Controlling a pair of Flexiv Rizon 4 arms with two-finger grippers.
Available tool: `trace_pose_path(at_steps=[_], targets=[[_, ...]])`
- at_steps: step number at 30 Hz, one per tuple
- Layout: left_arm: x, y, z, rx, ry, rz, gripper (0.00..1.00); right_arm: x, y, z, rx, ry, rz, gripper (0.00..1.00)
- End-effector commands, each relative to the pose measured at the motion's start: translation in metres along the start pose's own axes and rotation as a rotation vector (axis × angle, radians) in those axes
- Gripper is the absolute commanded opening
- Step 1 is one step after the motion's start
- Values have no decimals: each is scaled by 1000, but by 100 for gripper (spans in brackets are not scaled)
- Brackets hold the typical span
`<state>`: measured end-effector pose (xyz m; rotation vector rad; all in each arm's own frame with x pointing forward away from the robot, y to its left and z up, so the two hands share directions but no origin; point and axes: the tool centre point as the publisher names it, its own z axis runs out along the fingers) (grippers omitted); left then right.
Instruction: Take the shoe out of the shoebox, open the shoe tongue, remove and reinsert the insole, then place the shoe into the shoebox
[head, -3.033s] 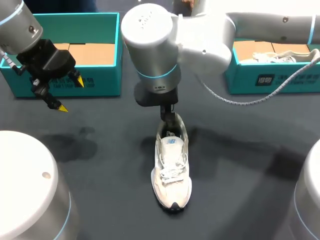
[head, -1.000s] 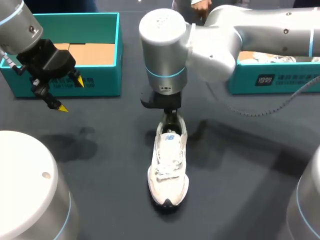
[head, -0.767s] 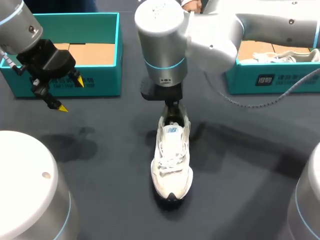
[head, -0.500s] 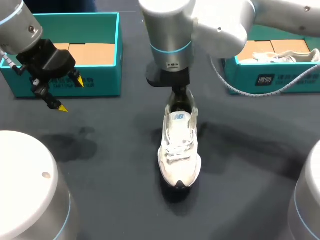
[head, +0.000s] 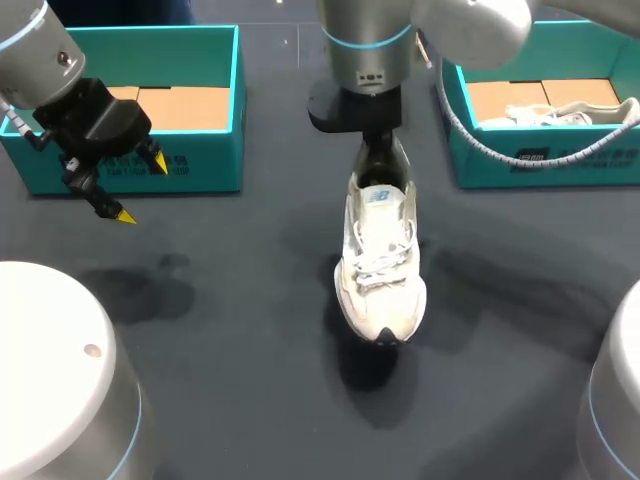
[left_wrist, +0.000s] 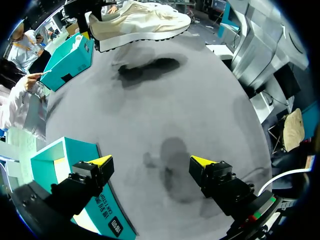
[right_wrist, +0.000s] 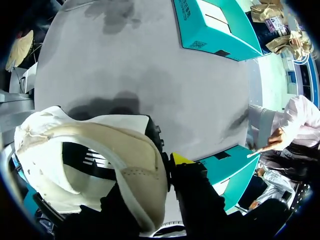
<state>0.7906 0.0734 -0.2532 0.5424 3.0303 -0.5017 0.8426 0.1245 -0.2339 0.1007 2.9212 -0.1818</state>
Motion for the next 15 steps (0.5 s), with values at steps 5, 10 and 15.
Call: trace_pose_path(at_steps=[5, 10, 15], targets=[[1, 0, 0, -3, -1, 0, 100, -7, -6, -9, 14, -13, 15, 0], [1, 0, 0, -3, -1, 0, 100, -38, -32, -26, 77, -40, 18, 0], [1, 0, 0, -3, -1, 0, 100, -69, -48, -40, 84, -63, -41, 0]])
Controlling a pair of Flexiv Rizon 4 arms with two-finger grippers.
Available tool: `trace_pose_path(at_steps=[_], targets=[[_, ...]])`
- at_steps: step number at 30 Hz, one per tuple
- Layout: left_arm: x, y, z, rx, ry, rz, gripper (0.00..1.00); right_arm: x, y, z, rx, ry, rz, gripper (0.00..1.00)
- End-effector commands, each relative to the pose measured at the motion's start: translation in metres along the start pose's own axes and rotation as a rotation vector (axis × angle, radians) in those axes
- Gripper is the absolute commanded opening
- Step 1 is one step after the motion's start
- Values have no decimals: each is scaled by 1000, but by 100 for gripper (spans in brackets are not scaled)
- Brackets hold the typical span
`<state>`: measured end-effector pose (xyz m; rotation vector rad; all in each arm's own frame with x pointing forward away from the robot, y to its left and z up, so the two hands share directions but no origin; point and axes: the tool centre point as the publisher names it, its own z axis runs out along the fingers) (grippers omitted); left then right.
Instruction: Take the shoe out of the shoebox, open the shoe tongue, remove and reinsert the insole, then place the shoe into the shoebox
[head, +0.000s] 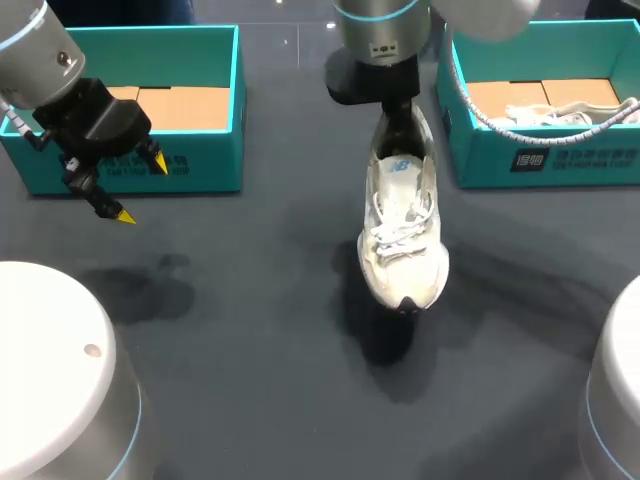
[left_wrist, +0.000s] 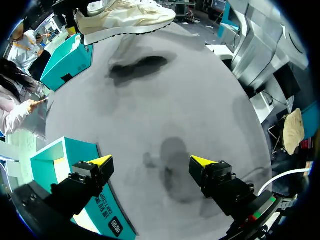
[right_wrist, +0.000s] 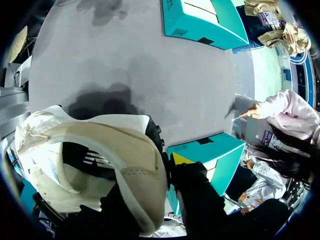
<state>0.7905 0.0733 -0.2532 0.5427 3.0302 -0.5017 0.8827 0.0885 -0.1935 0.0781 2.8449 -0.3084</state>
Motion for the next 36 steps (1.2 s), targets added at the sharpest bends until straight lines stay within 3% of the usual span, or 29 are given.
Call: trace_pose_path(at_steps=[1, 6, 11, 26, 36], targets=[[1, 0, -1, -3, -1, 0, 100, -27, -18, -10, -1, 3, -26, 0], [1, 0, -1, -3, -1, 0, 100, -58, -36, -10, 31, -3, -50, 0], [1, 0, -1, -3, -1, 0, 100, -86, -60, -4, -3, 10, -63, 0], [1, 0, -1, -3, -1, 0, 100, -86, -60, -4, -3, 10, -63, 0], [1, 0, -1, -3, -1, 0, 100, -145, -112, 6, 36, 11, -84, 0]])
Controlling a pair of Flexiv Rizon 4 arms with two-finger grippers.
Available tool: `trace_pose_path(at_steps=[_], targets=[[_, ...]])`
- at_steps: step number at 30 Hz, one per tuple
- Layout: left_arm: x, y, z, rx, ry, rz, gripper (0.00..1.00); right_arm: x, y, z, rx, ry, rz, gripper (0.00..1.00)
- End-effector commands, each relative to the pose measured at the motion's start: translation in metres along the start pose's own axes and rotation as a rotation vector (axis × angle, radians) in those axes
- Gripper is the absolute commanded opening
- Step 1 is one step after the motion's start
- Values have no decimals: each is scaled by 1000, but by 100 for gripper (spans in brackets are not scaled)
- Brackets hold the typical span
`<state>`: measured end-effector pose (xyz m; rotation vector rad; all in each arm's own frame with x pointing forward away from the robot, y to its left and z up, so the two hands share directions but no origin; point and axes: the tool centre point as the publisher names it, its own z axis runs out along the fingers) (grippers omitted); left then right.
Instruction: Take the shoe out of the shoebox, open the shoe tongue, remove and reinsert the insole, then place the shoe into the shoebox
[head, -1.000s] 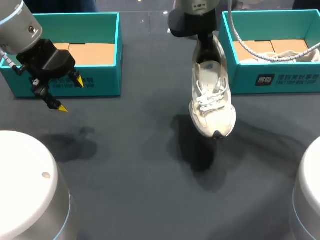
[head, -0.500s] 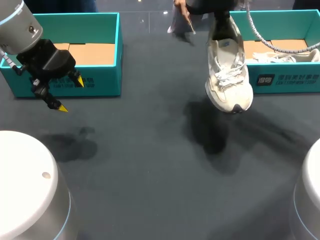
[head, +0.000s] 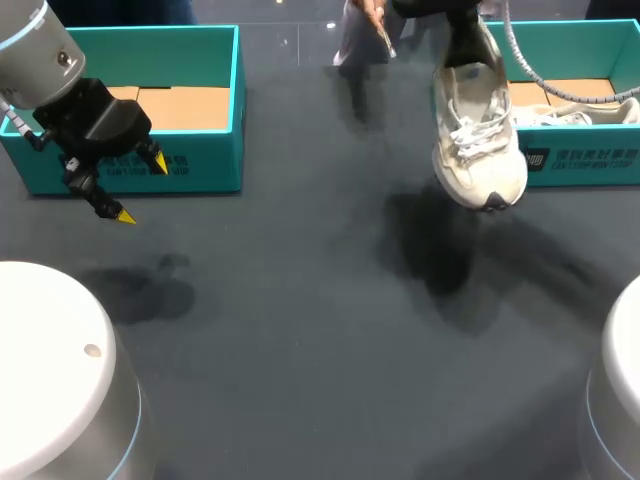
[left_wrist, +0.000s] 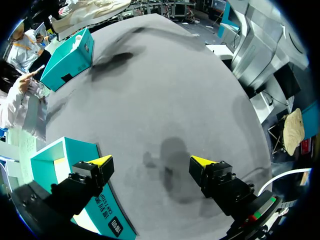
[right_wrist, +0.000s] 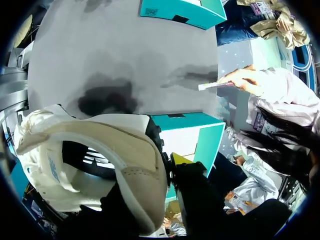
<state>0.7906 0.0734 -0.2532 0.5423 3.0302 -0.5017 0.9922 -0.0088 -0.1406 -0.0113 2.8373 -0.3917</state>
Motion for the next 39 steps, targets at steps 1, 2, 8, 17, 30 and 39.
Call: trace_pose_path(at_steps=[1, 2, 8, 17, 30, 39], targets=[[1, 0, 0, -3, 0, 0, 100, -28, -22, 7, -22, 8, -25, 0], [1, 0, 0, -3, 0, 0, 100, -34, -27, 10, -21, 5, -29, 0], [1, 0, 0, -3, 0, 0, 100, -69, -65, 32, -38, 2, -56, 0], [1, 0, 0, -3, 0, 0, 100, -111, -121, 51, -44, 14, -60, 0], [1, 0, 0, -3, 0, 0, 100, -111, -121, 51, -44, 14, -60, 0], [1, 0, 0, -3, 0, 0, 100, -156, -180, 89, -61, -2, -50, 0]])
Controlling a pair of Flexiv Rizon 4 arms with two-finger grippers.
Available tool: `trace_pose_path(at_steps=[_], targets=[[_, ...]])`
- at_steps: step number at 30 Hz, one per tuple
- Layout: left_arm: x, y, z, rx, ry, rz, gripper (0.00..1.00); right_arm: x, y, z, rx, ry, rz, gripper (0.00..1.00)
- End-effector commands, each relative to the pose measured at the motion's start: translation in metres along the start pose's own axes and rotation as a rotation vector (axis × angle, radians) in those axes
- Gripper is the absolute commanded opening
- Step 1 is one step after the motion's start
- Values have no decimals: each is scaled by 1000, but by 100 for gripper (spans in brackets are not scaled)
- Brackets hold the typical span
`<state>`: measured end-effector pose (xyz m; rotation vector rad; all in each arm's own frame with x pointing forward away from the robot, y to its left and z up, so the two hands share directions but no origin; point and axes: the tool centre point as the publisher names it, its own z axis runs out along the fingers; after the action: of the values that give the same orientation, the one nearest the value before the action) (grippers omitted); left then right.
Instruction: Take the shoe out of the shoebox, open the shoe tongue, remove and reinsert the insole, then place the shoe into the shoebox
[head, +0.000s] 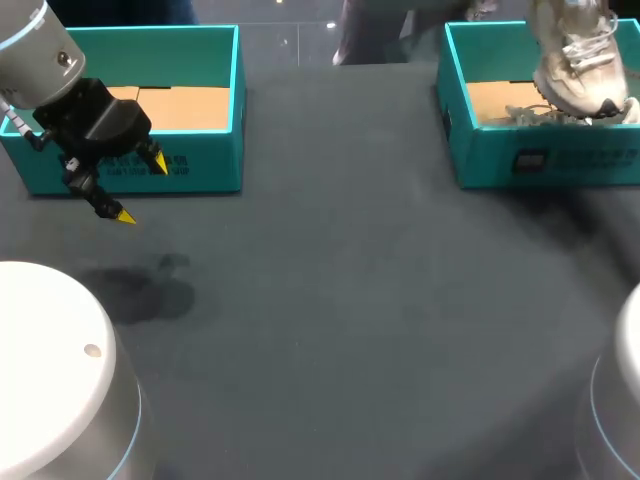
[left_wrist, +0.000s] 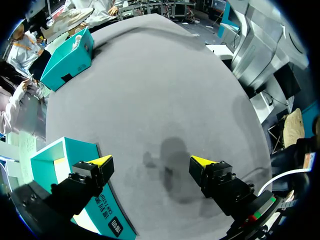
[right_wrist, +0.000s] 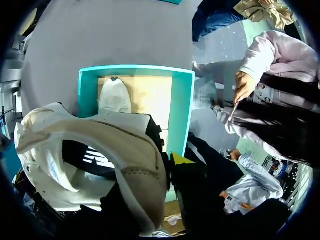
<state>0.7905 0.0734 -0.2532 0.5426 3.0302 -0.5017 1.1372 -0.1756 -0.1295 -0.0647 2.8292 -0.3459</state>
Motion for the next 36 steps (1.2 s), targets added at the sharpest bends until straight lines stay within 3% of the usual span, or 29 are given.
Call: trace_pose_path(at_steps=[1, 9, 17, 23, 36], targets=[[1, 0, -1, -3, -1, 0, 100, -24, -28, 18, -27, 13, -24, 0], [1, 0, -1, -3, -1, 0, 100, -52, -61, 40, -20, 8, -97, 0], [1, 0, -1, -3, -1, 0, 100, -56, -77, 55, -38, 18, -69, 0], [1, 0, -1, -3, -1, 0, 100, -47, -93, 63, -33, 35, 104, 0], [1, 0, -1, -3, -1, 0, 100, 1, -128, 76, 52, 93, 622, 0]])
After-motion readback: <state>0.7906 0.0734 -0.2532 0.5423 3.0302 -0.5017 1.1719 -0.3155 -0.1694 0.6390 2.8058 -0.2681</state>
